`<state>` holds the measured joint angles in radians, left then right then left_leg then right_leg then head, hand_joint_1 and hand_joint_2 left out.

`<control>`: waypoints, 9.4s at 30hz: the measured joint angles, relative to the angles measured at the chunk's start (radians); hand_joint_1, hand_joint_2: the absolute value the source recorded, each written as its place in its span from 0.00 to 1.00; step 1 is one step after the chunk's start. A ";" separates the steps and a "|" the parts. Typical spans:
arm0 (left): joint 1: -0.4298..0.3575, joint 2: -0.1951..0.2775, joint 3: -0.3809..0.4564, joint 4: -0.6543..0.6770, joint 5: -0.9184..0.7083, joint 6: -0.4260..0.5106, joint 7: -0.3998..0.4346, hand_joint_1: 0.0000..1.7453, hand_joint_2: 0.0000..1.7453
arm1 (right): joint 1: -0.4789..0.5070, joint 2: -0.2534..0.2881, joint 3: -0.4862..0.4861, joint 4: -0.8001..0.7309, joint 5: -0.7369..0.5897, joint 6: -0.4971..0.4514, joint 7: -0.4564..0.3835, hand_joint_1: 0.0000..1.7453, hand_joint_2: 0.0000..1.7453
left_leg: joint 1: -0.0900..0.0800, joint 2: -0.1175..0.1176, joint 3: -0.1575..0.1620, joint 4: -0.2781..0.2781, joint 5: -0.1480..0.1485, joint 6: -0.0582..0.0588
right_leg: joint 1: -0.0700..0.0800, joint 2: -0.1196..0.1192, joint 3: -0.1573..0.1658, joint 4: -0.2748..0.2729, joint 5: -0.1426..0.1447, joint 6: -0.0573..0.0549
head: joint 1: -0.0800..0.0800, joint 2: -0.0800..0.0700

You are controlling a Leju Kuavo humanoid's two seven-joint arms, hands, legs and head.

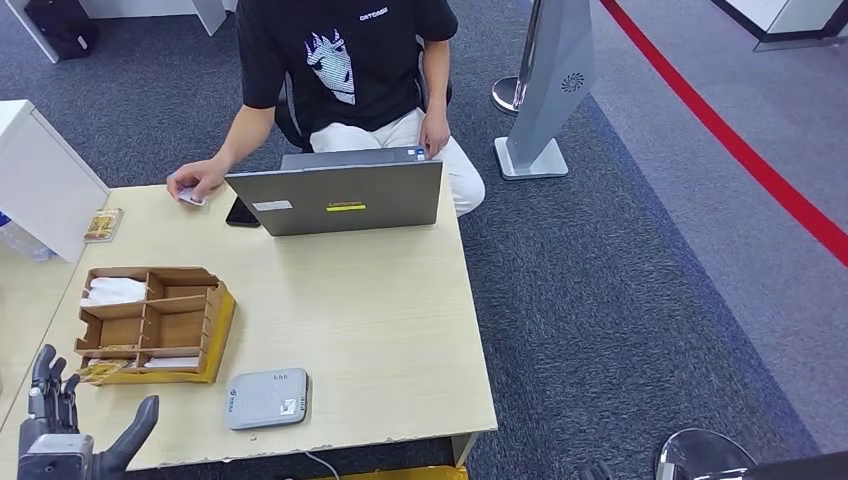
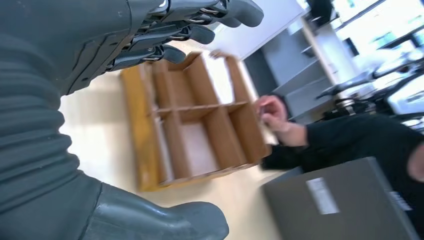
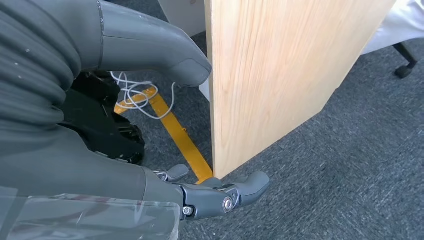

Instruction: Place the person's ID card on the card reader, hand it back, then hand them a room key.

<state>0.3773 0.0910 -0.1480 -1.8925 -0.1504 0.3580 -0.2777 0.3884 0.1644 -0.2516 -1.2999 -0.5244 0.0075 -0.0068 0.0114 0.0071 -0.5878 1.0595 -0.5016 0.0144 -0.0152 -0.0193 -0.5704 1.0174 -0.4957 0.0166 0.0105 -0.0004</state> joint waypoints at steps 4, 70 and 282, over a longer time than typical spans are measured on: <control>-0.005 0.017 -0.018 -0.058 -0.070 0.026 0.000 0.00 1.00 | -0.001 0.017 -0.025 -0.002 0.020 0.018 0.008 0.00 1.00 | 0.000 0.000 0.000 0.000 0.000 0.000 | 0.000 0.000 0.000 0.000 0.000 0.000 | -0.001 0.000; -0.288 0.313 -0.110 0.025 -0.852 -0.158 0.266 1.00 1.00 | -0.082 -0.078 0.178 0.073 -0.032 -0.004 -0.059 0.00 1.00 | 0.000 0.007 -0.004 0.000 0.003 -0.005 | 0.001 0.007 -0.005 0.002 0.004 -0.004 | -0.009 0.000; -0.423 0.355 -0.105 0.040 -1.054 -0.195 0.311 1.00 1.00 | -0.127 -0.080 0.197 0.110 0.055 0.012 -0.106 0.00 1.00 | 0.002 0.007 -0.003 -0.001 0.005 -0.008 | 0.002 0.006 -0.005 0.004 0.006 -0.007 | -0.012 0.000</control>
<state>-0.0458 0.4456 -0.2529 -1.8525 -1.2042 0.1627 0.0334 0.2615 0.0842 -0.0547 -1.1897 -0.4693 0.0196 -0.1127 0.0129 0.0146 -0.5913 1.0587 -0.4962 0.0063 -0.0132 -0.0130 -0.5752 1.0216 -0.4898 0.0092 -0.0017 -0.0004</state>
